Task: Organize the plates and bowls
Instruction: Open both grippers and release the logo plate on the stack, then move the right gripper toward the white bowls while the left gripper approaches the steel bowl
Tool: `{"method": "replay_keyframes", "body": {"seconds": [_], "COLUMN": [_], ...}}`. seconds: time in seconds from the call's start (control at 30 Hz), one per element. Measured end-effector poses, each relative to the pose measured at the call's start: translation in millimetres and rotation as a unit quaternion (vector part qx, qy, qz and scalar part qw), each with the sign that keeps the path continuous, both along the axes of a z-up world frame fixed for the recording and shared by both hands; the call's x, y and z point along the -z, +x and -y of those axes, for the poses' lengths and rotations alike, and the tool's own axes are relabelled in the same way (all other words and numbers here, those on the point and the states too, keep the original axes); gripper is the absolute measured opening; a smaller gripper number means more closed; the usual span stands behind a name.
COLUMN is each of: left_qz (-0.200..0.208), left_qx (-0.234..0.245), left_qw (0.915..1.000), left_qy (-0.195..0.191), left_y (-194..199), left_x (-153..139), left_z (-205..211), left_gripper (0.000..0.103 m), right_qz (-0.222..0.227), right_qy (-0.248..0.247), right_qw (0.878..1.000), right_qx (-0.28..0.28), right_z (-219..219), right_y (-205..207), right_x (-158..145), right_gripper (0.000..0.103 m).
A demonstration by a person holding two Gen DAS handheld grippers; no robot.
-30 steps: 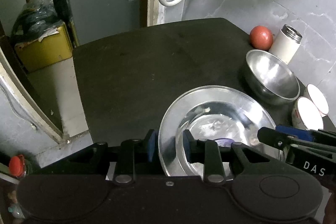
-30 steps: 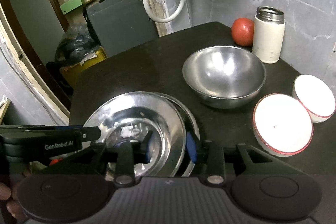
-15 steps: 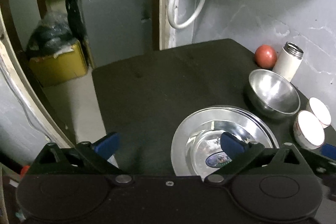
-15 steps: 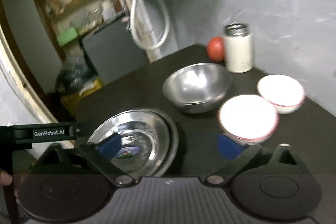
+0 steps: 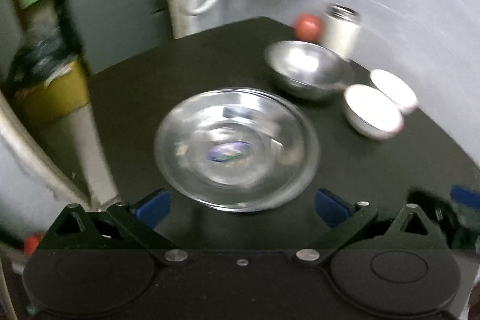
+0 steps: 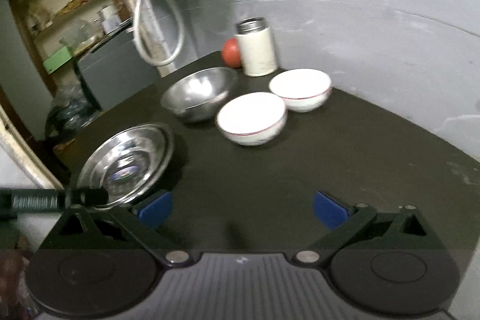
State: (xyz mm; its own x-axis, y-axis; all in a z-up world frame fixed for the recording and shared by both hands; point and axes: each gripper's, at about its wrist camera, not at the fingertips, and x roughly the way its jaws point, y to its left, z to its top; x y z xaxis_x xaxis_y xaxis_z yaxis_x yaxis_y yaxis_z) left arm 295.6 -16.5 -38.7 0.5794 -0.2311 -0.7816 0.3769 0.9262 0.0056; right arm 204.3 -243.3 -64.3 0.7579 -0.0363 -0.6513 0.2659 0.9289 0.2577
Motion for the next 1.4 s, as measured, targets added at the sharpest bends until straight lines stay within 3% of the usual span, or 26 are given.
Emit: {"method": "replay_keyframes", "body": {"seconds": [0.2, 0.43, 0.63, 0.8, 0.97, 1.2, 1.4], "left_qz": [0.032, 0.009, -0.035, -0.023, -0.030, -0.013, -0.001], "left_qx": [0.029, -0.026, -0.067, -0.095, -0.116, -0.095, -0.088], "left_qw": [0.9982, 0.9989, 0.9956, 0.9922, 0.9906, 0.9926, 0.9954], "left_qy": [0.041, 0.037, 0.055, 0.078, 0.067, 0.074, 0.038], "left_y": [-25.3, -39.7, -63.9, -80.0, -83.3, -75.7, -44.2], "left_x": [-2.8, -9.2, -4.2, -9.7, -14.1, -16.9, -22.2], "left_z": [31.2, 51.4, 65.3, 63.7, 60.0, 67.6, 63.6], "left_gripper": [0.102, 0.102, 0.102, 0.102, 0.102, 0.102, 0.102], "right_qz": [-0.009, -0.009, -0.041, -0.041, -0.035, -0.039, -0.025], "right_qy": [0.015, 0.017, 0.023, 0.020, 0.026, 0.036, 0.034], "right_qw": [1.000, 0.999, 0.996, 0.993, 0.991, 0.989, 0.990], "right_qx": [0.010, -0.032, -0.076, -0.106, -0.125, -0.140, -0.132], "right_z": [24.5, 53.5, 76.2, 81.5, 82.7, 82.9, 83.1], "right_y": [-18.6, -31.7, -30.0, -28.4, -24.9, -16.1, -10.4], "right_x": [7.9, 3.5, 7.5, 8.2, 6.5, 8.6, 3.4], "right_gripper": [0.103, 0.103, 0.103, 0.103, 0.103, 0.103, 0.103]}}
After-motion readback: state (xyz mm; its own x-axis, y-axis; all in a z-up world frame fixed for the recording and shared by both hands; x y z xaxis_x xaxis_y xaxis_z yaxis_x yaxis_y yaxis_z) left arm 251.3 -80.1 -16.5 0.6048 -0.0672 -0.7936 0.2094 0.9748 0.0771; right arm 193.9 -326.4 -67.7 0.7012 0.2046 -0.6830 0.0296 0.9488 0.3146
